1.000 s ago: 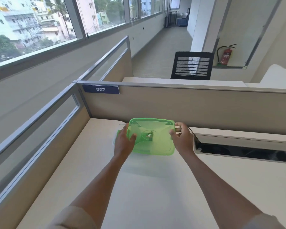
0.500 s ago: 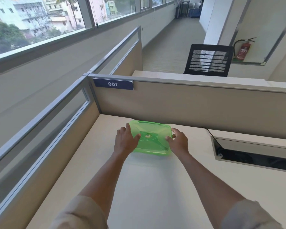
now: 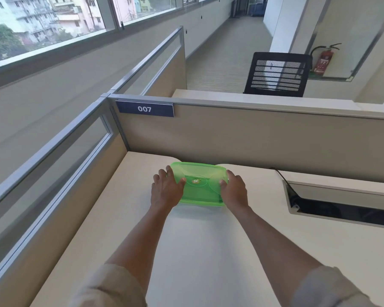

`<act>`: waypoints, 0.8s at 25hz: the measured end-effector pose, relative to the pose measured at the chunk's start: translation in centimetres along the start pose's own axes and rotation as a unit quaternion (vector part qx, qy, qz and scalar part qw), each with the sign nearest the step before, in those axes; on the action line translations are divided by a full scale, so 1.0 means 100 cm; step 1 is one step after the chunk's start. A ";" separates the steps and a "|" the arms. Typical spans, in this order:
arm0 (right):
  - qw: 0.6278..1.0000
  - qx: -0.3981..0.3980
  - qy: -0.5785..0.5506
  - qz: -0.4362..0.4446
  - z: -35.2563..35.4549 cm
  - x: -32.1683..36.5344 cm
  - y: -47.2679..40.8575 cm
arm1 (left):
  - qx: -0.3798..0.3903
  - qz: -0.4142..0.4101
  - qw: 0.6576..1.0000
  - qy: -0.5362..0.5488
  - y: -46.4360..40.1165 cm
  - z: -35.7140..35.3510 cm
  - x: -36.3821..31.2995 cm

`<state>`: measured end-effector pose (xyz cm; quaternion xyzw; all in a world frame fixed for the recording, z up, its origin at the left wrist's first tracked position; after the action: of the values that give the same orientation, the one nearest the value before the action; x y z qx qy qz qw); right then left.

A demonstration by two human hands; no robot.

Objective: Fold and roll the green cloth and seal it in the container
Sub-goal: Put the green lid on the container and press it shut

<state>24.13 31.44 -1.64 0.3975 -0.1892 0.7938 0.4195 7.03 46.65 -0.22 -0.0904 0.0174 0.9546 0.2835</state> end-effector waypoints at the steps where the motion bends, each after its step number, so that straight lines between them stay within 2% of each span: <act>1: 1.000 -0.002 0.017 0.007 -0.002 0.001 0.002 | 0.003 0.006 1.000 0.009 0.000 -0.002 0.000; 6: 0.995 -0.016 0.094 0.033 -0.007 0.005 0.010 | 0.019 0.031 0.999 0.038 0.005 -0.011 0.004; 15: 0.989 0.008 0.143 0.049 -0.011 0.010 0.011 | 0.022 0.024 0.999 0.017 0.009 -0.011 0.009; 20: 0.991 0.022 0.130 0.033 -0.012 0.005 0.009 | -0.010 0.010 0.998 -0.061 0.004 -0.008 0.009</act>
<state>22.64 31.96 -1.93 0.2935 -0.1288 0.8563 0.4049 6.19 46.77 -1.18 -0.0344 -0.0085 0.9613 0.2733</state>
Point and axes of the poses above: each hand's wrist, its own y-axis away from the middle knuckle, its own z-axis out of the back of the hand, x = y × z, the point moved 6 cm from there along -y, towards the middle knuckle, and after that the axes turned 11 degrees about -y, right-handed, at the moved point
